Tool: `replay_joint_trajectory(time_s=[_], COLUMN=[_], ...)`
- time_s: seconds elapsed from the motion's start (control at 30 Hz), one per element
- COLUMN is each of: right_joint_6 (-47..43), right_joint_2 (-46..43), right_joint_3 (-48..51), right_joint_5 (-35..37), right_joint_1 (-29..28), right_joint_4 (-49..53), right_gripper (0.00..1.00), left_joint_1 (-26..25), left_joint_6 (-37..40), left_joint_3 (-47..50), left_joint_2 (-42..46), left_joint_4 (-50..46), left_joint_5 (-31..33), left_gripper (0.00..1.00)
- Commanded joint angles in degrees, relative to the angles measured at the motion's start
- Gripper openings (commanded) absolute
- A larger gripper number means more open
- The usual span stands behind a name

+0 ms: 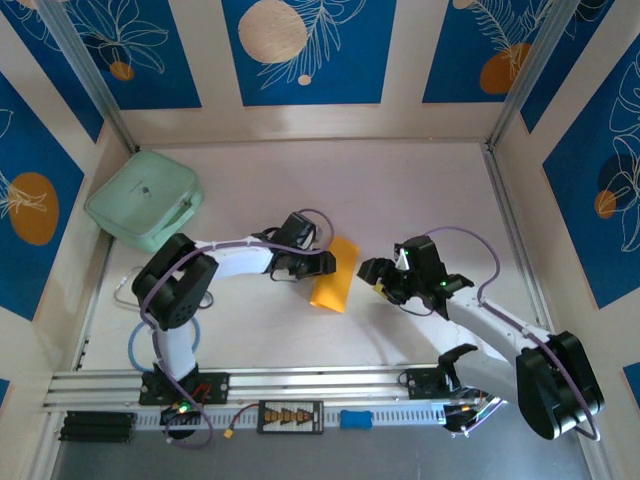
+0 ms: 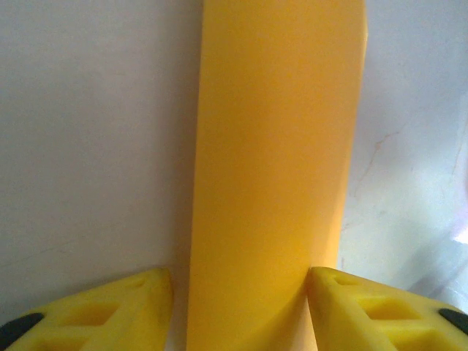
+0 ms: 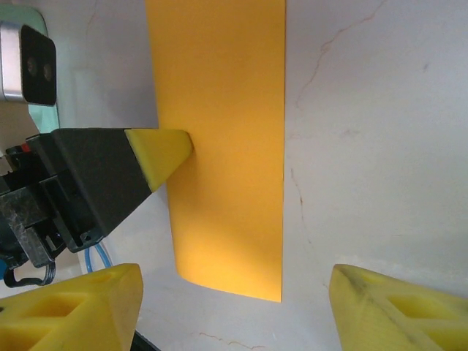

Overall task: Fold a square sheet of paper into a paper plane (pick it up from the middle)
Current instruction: First fold the square sheet of paper in half at the center of the table.

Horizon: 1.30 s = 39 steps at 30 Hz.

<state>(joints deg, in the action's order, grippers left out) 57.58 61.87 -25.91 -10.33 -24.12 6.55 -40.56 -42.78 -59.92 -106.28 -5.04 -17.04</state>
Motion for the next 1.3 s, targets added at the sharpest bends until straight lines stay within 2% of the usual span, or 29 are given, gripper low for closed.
replay_joint_trajectory(time_s=[0.0, 0.17, 0.37, 0.53, 0.8, 0.93, 1.1, 1.27], right_joint_6=[0.9, 2.2, 2.9, 3.2, 2.9, 3.1, 2.6, 2.8], right_joint_2=[1.8, 5.4, 8.3, 8.8, 14.7, 18.5, 23.3, 26.6], right_joint_3=[-1.8, -1.8, -2.3, -2.2, -4.5, -6.5, -9.0, -10.5], right_joint_5=[-1.5, -1.8, -0.5, 0.6, -2.5, -2.6, -4.1, -3.7], right_joint_1=[-1.0, -2.6, -4.2, -4.3, -4.2, -4.3, -4.3, -4.6], right_joint_4=[-2.7, -6.7, -8.0, -7.9, -11.7, -11.9, -12.8, -11.9], right_gripper=[0.65, 0.55, 0.50, 0.47, 0.28, 0.26, 0.17, 0.13], left_joint_1=[1.0, 1.4, 1.9, 2.0, 2.0, 2.0, 2.0, 2.0], left_joint_6=[1.4, -0.4, -1.1, 2.7, 8.4, 9.4, 11.6, 12.0], left_joint_3=[-0.9, 0.0, 1.0, -1.4, -5.3, -6.1, -7.5, -7.8], left_joint_2=[1.3, 0.9, 1.2, -0.3, -4.1, -4.5, -5.2, -5.4], left_joint_4=[-2.4, -1.2, -0.1, -3.2, -7.8, -9.4, -12.4, -12.7], left_joint_5=[1.3, 1.0, 0.6, -0.7, -4.0, -3.0, -1.9, -1.9], left_gripper=[0.51, 0.46, 0.44, 0.44, 0.46, 0.47, 0.46, 0.46])
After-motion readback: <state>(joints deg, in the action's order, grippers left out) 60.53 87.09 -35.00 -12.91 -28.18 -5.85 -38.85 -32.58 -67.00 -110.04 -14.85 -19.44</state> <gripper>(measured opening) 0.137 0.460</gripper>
